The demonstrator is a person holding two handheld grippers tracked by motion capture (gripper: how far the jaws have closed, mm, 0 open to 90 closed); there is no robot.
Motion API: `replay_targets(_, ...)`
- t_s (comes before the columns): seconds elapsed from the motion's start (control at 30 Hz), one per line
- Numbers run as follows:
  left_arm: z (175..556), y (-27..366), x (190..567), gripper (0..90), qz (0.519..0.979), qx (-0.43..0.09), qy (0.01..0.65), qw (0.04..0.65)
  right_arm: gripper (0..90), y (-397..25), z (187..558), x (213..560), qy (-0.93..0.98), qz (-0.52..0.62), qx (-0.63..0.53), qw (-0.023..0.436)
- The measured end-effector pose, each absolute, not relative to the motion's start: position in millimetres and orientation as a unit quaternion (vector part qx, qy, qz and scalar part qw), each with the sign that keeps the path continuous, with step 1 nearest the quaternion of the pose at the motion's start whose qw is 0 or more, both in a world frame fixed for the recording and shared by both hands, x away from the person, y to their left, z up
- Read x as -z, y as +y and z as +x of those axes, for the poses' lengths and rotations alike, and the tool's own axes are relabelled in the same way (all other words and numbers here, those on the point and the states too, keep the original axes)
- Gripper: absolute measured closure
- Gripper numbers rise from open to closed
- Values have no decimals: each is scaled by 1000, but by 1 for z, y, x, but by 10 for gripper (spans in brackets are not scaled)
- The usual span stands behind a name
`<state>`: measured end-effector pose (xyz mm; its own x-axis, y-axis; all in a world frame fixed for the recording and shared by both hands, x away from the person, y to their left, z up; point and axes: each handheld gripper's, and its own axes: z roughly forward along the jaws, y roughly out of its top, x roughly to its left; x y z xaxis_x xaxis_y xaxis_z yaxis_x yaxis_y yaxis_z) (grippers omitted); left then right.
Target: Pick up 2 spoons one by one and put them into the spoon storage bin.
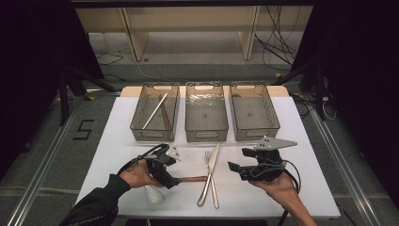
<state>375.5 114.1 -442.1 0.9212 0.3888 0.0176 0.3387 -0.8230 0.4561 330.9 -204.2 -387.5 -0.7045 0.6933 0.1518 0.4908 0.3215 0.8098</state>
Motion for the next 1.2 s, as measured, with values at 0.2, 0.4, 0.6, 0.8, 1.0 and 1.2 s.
replay_targets(0.2, 375, 105, 445, 257, 960, -46, 172, 215, 275, -205, 331, 387, 801, 370, -456, 116)
replay_targets(0.4, 376, 98, 451, 354, 967, -33, 160, 194, 275, -206, 330, 386, 797, 370, -462, 120)
replay_targets(0.6, 381, 95, 458, 452, 972, -23, 154, 176, 275, -205, 330, 386, 799, 367, -461, 120)
replay_targets(0.8, 384, 91, 460, 525, 976, -23, 142, 161, 275, -205, 330, 386, 800, 367, -460, 120)
replay_targets(1.0, 386, 86, 462, 606, 981, -19, 131, 143, 275, -205, 330, 387, 800, 367, -459, 120)
replay_targets(1.2, 386, 87, 461, 733, 982, -13, 130, 137, 275, -204, 330, 387, 800, 367, -459, 120)
